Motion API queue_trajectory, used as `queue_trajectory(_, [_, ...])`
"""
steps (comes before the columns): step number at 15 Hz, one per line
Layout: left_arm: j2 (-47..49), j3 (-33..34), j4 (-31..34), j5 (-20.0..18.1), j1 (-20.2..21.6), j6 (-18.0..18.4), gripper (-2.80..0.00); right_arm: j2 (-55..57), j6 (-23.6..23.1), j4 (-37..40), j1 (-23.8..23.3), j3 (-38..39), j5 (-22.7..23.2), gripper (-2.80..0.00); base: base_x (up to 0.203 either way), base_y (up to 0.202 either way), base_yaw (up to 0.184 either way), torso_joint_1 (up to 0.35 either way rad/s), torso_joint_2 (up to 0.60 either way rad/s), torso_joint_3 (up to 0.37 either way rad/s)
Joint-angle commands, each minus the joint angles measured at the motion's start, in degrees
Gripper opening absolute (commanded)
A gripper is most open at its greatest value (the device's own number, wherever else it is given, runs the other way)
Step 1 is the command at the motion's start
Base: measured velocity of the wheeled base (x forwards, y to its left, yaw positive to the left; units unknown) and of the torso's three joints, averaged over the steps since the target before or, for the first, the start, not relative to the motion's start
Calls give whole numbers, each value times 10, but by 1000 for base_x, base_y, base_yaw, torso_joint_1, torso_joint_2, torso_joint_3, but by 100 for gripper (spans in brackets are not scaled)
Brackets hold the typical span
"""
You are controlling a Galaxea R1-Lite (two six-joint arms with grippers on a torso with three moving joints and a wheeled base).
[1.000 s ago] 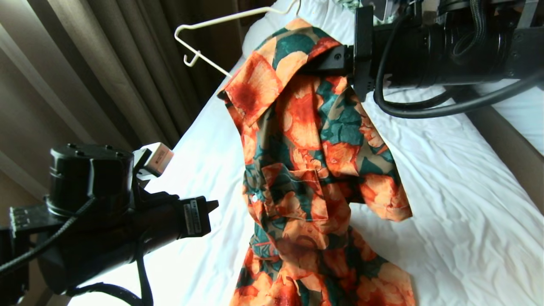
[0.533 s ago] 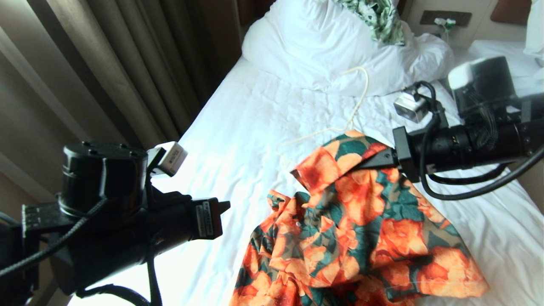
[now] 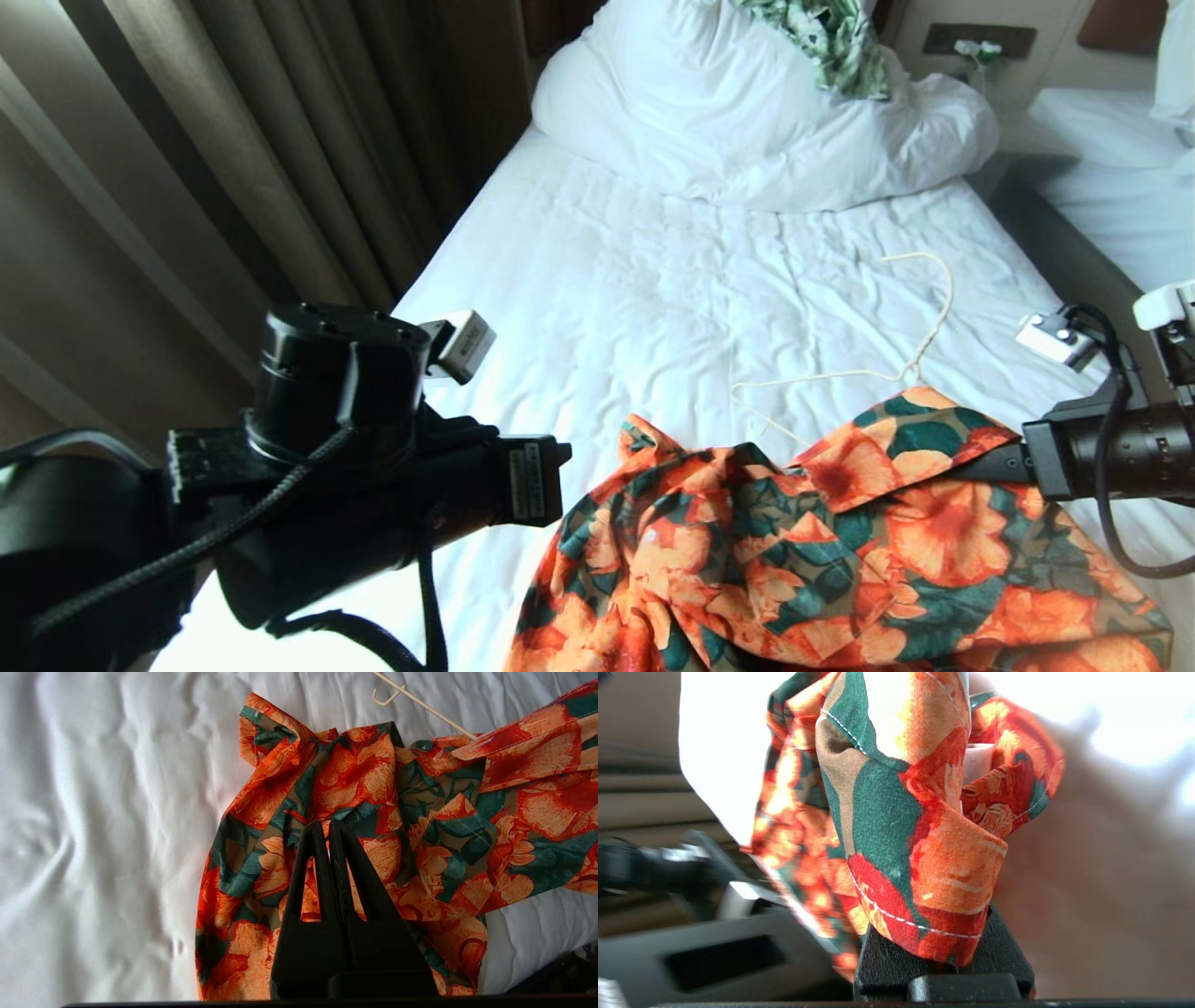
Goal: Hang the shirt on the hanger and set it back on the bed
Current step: Hook the other side of the shirt onto the hanger
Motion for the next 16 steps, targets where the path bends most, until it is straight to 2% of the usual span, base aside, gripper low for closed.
queue_trajectory(1, [49, -15, -1, 1, -16, -3, -280, -6, -92, -8, -57, 24, 23, -280, 0, 0, 0, 0, 0, 0])
queue_trajectory(2, [75, -28, -2, 3, -27, -5, -280, -4, -158, -30, -94, 44, 58, -280, 0, 0, 0, 0, 0, 0])
queue_trajectory(3, [100, -45, -2, 5, -37, -7, -280, 3, -224, -65, -128, 68, 113, -280, 0, 0, 0, 0, 0, 0])
queue_trajectory(4, [121, -66, -2, 7, -46, -8, -280, 19, -271, -114, -152, 84, 158, -280, 0, 0, 0, 0, 0, 0])
queue_trajectory(5, [138, -87, -2, 8, -56, -9, -280, 34, -284, -146, -166, 91, 175, -280, 0, 0, 0, 0, 0, 0])
queue_trajectory(10, [223, -151, -1, 15, -83, -6, -280, 81, -325, -225, -207, 92, 179, -280, 0, 0, 0, 0, 0, 0])
queue_trajectory(16, [311, -259, 2, 17, -107, -4, -280, 127, -373, -233, -221, 97, 178, -280, 0, 0, 0, 0, 0, 0])
